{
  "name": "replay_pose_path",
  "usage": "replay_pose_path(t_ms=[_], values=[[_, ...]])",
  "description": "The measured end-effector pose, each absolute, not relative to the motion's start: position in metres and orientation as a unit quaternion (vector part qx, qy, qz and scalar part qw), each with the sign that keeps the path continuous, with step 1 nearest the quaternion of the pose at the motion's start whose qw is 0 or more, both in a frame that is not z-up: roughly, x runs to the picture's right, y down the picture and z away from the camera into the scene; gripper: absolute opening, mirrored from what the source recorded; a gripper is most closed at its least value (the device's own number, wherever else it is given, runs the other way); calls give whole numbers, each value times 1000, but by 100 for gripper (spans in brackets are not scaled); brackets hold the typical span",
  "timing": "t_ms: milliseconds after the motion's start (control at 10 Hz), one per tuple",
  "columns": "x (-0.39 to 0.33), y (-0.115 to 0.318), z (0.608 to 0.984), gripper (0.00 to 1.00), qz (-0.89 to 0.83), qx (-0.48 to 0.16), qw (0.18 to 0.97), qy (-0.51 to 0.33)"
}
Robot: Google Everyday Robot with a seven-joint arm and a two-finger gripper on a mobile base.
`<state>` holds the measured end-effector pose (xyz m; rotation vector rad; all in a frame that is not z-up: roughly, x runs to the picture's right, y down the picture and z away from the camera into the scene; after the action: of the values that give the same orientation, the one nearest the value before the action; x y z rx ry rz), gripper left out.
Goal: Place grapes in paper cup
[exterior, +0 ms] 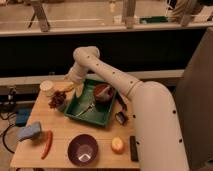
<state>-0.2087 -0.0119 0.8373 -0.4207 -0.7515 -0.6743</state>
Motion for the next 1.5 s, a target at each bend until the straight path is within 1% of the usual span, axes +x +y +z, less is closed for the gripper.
replay_pose_path(t_ms=[400, 800, 1400, 1500], values=[[-265, -5, 844, 80, -318, -208, 851, -362], [-308, 21, 853, 80, -331, -229, 844, -354], [-281, 45, 869, 80, -285, -267, 861, -327], [-281, 49, 870, 76, -284, -269, 861, -326]])
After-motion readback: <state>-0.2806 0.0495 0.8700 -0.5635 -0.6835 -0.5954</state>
